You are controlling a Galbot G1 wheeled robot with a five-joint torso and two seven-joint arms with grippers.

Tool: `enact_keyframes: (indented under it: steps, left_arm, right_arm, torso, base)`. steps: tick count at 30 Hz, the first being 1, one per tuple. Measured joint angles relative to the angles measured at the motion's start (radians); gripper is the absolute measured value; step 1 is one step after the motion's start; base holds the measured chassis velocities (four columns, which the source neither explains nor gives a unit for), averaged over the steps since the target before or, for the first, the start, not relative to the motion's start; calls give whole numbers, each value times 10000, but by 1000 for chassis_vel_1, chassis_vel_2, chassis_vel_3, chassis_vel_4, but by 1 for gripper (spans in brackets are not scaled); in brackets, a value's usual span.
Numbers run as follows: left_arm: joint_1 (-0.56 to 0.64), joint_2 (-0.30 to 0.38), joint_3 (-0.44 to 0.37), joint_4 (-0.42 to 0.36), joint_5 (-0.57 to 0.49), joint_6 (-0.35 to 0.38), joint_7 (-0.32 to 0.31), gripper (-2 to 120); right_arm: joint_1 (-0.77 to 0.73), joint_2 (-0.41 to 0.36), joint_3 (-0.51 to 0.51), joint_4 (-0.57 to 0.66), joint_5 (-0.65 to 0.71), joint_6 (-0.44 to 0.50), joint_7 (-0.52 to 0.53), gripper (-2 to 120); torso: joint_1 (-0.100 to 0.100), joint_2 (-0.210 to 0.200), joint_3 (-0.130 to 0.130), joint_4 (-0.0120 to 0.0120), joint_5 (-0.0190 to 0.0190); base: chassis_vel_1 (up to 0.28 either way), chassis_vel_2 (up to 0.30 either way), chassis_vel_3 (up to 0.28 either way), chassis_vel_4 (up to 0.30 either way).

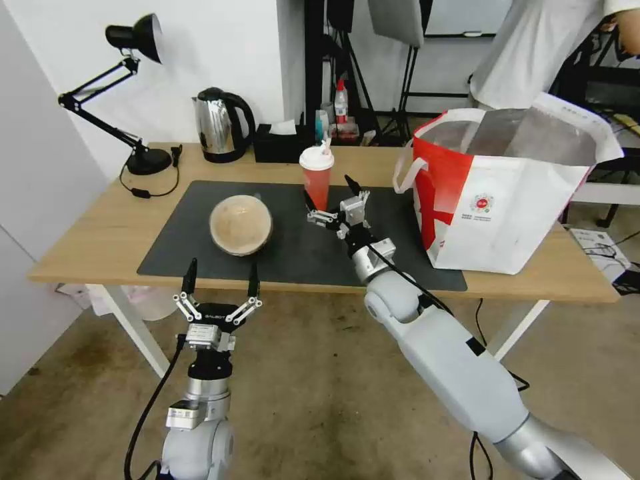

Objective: Pick up the trash from the table and place it into the takeout bag.

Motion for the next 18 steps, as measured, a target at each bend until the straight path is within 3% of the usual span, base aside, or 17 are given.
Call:
enact_keyframes:
  steps: [18]
  left_arm:
    - [29,-1,-3,29,-1,-47,0,100]
  right_arm:
    - [455,233,-106,-769,-33,62,-122,100]
  torso:
    - [0,2,0,0,1]
  base:
    - [0,0,0,0]
